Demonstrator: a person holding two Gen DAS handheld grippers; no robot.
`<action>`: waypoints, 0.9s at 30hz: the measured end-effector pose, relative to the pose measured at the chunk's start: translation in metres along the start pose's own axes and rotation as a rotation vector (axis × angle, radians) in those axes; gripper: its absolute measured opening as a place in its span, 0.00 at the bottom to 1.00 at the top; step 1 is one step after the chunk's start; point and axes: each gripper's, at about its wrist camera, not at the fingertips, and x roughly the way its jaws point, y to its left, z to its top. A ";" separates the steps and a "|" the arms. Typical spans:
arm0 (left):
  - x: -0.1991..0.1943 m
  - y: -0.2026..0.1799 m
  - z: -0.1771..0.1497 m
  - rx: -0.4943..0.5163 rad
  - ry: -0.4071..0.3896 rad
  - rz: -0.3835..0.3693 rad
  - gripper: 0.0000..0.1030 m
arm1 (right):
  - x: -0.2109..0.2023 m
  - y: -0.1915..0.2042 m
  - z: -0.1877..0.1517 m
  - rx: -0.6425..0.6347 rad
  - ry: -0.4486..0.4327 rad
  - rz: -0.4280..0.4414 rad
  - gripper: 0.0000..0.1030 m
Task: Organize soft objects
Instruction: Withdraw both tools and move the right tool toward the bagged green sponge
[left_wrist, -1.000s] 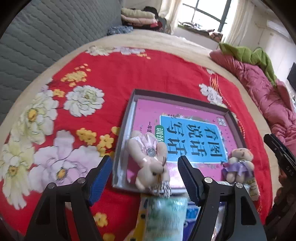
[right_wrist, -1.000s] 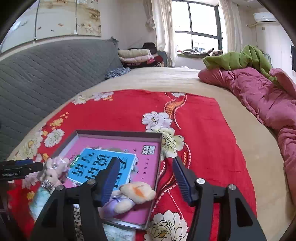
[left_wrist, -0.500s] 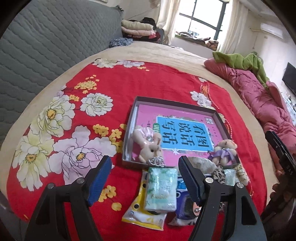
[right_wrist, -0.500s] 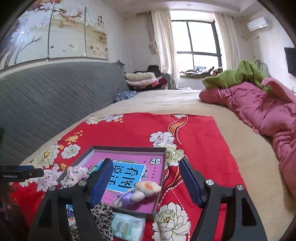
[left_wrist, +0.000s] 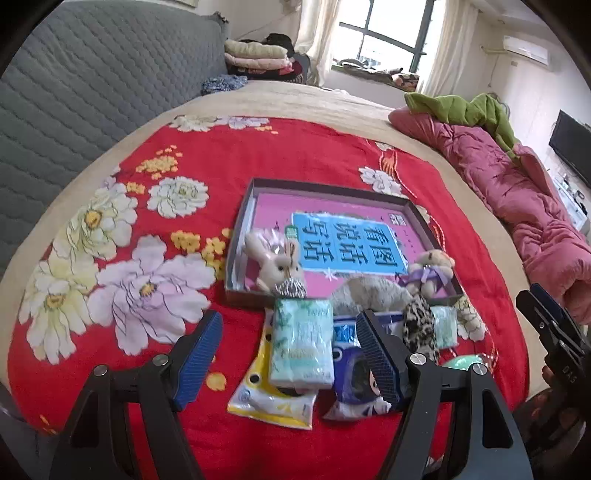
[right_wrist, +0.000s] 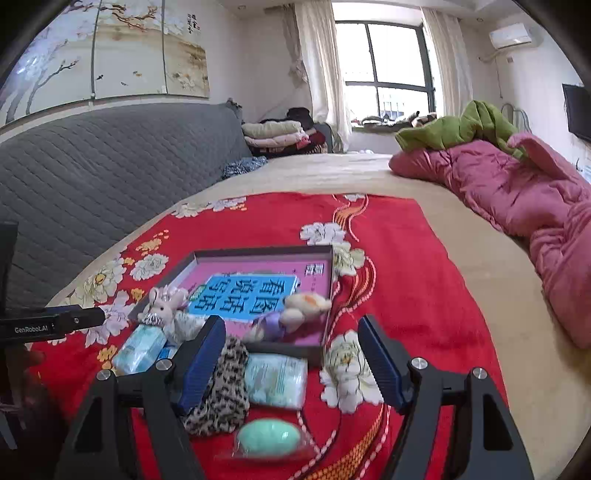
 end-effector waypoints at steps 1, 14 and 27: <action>0.001 0.001 -0.001 -0.001 0.004 -0.003 0.74 | -0.001 0.000 -0.002 0.004 0.007 -0.004 0.71; 0.004 0.002 -0.024 0.016 0.037 -0.024 0.74 | -0.004 0.005 -0.024 0.066 0.133 -0.044 0.71; 0.010 -0.008 -0.036 0.045 0.074 -0.055 0.74 | -0.005 0.005 -0.041 0.208 0.237 -0.032 0.71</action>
